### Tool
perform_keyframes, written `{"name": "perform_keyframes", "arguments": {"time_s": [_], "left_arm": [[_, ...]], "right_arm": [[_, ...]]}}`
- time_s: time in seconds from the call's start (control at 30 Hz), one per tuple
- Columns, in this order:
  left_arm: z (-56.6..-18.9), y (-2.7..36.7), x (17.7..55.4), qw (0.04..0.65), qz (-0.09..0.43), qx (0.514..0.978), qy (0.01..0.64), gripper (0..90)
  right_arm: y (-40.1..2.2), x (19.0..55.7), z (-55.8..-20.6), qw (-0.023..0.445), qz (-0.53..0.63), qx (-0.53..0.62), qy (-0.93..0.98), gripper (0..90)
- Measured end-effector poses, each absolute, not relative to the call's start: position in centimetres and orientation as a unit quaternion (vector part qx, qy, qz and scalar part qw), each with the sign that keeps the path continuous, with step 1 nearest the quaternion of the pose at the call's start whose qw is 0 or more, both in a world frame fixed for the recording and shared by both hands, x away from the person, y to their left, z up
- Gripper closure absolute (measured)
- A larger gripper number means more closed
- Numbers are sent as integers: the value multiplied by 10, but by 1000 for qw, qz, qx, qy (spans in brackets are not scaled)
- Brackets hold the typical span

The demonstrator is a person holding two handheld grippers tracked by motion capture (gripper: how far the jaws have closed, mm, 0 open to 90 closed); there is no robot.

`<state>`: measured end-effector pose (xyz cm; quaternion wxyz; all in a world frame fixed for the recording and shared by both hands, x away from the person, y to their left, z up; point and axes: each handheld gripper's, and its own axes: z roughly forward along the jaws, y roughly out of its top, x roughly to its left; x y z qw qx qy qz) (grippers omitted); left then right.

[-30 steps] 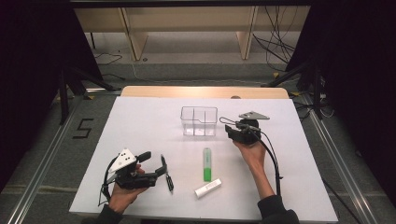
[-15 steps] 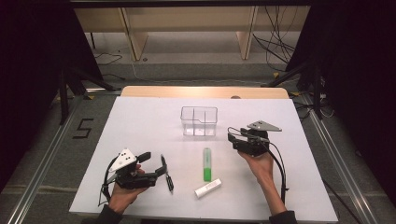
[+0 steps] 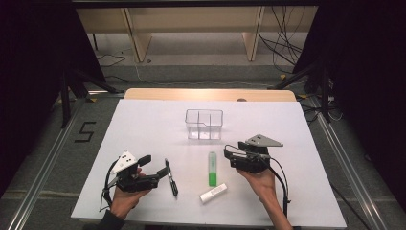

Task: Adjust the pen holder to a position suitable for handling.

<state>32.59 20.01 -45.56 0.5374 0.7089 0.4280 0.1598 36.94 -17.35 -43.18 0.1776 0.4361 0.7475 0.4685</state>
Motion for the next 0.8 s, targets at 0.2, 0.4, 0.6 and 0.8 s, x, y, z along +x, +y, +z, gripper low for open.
{"name": "perform_keyframes", "arguments": {"time_s": [0.2,0.4,0.6,0.8], "left_arm": [[-455,203,326,539,166,700,438,145],[-454,204,327,541,169,695,443,146],[-454,206,327,542,170,690,448,146],[-454,206,327,543,169,690,448,146]], "right_arm": [[-157,362,-432,171,466,426,756,334],[-143,355,-432,157,472,413,763,329],[-129,347,-429,154,476,399,768,327],[-112,341,-429,145,477,386,777,317]]}}
